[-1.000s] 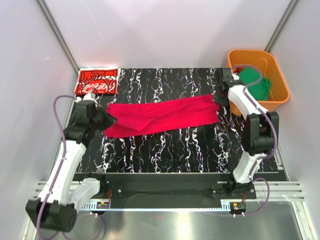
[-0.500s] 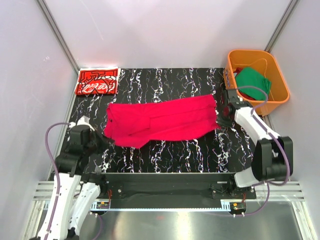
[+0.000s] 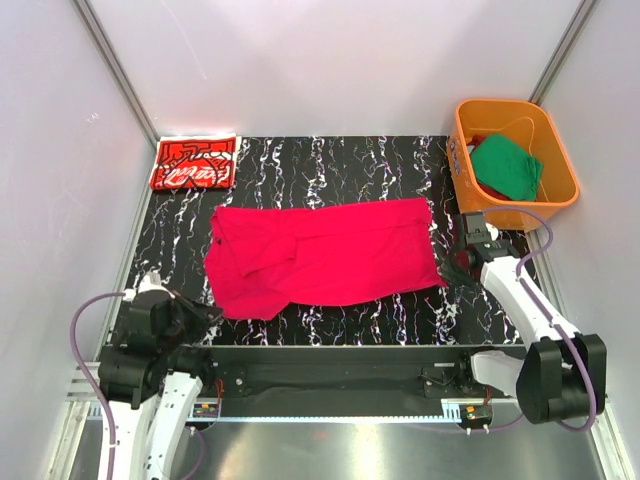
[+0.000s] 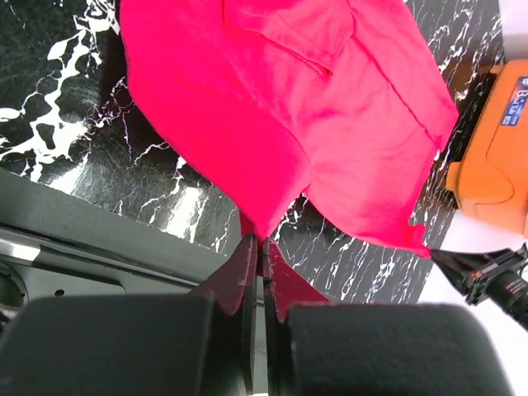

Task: Fold and stack the t-shirts
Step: Fold the tshirt

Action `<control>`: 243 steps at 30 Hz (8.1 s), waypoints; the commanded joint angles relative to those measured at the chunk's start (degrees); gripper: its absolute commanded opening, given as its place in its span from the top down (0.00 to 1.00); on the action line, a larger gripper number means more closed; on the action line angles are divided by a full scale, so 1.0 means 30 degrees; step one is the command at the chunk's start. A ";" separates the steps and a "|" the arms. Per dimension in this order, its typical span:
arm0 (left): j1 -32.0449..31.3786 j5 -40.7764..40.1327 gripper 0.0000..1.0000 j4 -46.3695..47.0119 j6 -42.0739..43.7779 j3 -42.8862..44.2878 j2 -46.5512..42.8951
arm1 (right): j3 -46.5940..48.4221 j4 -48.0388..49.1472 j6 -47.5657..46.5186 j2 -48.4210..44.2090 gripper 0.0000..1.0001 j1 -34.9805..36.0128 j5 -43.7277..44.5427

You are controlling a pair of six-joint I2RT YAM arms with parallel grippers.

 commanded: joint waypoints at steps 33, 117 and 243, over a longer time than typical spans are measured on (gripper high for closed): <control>0.0144 -0.1591 0.99 0.9806 0.5308 0.4878 1.6973 | 0.8834 0.3225 -0.2016 1.0902 1.00 0.0024 0.2135; 0.2020 -0.1299 1.00 1.3088 0.4693 0.7401 2.3509 | 1.3786 0.2815 -0.2427 1.6469 0.97 -0.0562 0.2369; 0.2987 -0.0449 0.99 1.2091 0.5777 1.1239 2.9222 | 1.1677 0.4778 -0.0403 1.5943 0.82 -0.0738 0.4215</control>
